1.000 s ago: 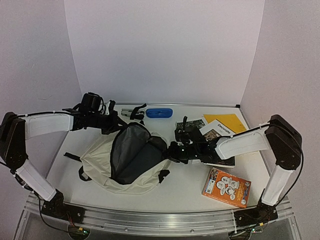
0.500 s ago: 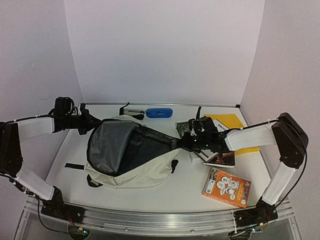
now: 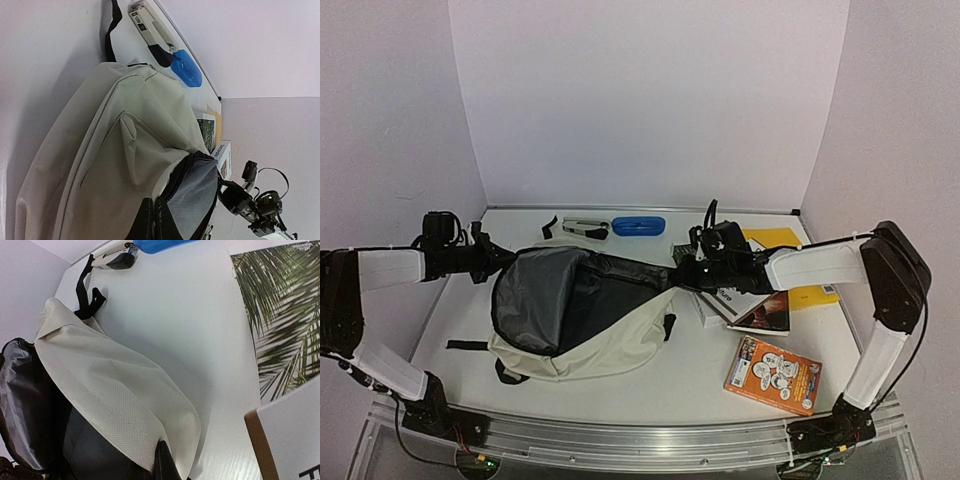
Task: Pack the student bag
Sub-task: Unzip the student bag at the center of the board.
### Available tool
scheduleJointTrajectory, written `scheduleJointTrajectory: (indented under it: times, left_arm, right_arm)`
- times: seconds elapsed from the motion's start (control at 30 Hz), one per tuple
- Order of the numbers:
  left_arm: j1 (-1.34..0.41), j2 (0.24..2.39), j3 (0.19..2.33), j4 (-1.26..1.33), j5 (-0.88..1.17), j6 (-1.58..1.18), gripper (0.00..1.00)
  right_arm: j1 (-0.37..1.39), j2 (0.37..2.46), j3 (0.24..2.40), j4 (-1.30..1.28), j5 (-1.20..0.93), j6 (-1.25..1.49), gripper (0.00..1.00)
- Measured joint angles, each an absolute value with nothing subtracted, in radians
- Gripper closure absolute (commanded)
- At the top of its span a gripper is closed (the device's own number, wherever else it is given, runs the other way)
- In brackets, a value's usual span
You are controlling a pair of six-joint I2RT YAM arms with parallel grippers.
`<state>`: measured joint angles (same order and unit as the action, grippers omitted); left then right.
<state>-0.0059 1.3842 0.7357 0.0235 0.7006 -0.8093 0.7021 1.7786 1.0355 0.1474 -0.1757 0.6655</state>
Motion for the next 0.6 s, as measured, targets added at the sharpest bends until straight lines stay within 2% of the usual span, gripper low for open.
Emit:
scheduleJointTrajectory:
  times: [0.17,0.3,0.4,0.47,0.57,0.6]
  left_arm:
    - [0.001,1.479,0.697,0.106,0.672,-0.813,1.0]
    - [0.001,1.542,0.695,0.131,0.64,-0.812,1.0]
    - [-0.005,1.572,0.697,0.146,0.621,-0.803,0.96]
    - [-0.018,1.601,0.701,0.159,0.619,-0.789,0.91]
    - [-0.041,1.653,0.709,0.176,0.622,-0.775,0.87]
    - [-0.044,1.659,0.709,0.177,0.622,-0.774,0.81]
  right_arm:
    - [0.692,1.84,1.139,0.114,-0.173,0.626,0.96]
    - [0.684,1.904,1.217,0.103,-0.167,0.607,0.86]
    - [0.673,1.943,1.262,0.103,-0.162,0.591,0.65]
    - [0.668,1.945,1.264,0.101,-0.157,0.589,0.46]
    - [0.664,1.932,1.259,0.095,-0.139,0.573,0.29]
    - [0.664,1.925,1.256,0.093,-0.137,0.58,0.24]
